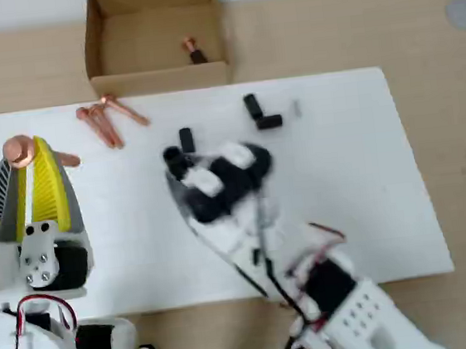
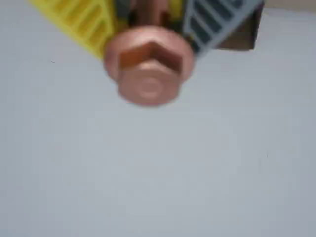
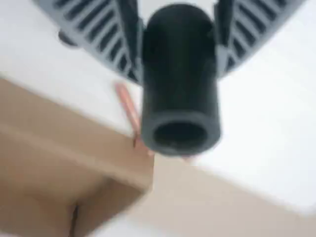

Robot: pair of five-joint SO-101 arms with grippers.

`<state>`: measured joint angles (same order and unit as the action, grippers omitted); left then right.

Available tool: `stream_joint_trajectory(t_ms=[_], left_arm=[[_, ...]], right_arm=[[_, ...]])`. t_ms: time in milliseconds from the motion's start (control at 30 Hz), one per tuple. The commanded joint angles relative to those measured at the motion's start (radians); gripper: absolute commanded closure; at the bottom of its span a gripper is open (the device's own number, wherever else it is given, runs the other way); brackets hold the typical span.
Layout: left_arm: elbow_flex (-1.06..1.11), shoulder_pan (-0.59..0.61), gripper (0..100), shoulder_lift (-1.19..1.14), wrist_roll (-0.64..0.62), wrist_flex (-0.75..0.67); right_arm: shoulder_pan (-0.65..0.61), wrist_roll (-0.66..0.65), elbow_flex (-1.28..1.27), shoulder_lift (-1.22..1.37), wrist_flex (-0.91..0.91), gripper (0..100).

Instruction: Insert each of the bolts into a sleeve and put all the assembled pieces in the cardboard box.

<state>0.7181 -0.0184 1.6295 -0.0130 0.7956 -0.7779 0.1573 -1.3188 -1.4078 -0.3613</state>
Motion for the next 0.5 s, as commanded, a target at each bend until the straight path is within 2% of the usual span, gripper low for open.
stream_joint_trajectory(t_ms=[0,200,300,467], left_arm=[[-0.003,-0.098,100,0.004,-0.017,0.041],[0.051,-0.313,100,0.002,-0.015,0.075],[0.137,-0.311,100,0.005,-0.008,-0.009],[0.209,-0.330,100,0.005,0.115,-0.132]], right_arm=[[-0.019,0.002,-0.087,-0.295,0.011,98.9],[-0.073,-0.048,-0.297,-0.591,-0.048,98.9],[-0.119,-0.040,-0.317,-0.562,-0.043,98.9],[-0.163,-0.020,-0.360,-0.561,0.014,98.9]])
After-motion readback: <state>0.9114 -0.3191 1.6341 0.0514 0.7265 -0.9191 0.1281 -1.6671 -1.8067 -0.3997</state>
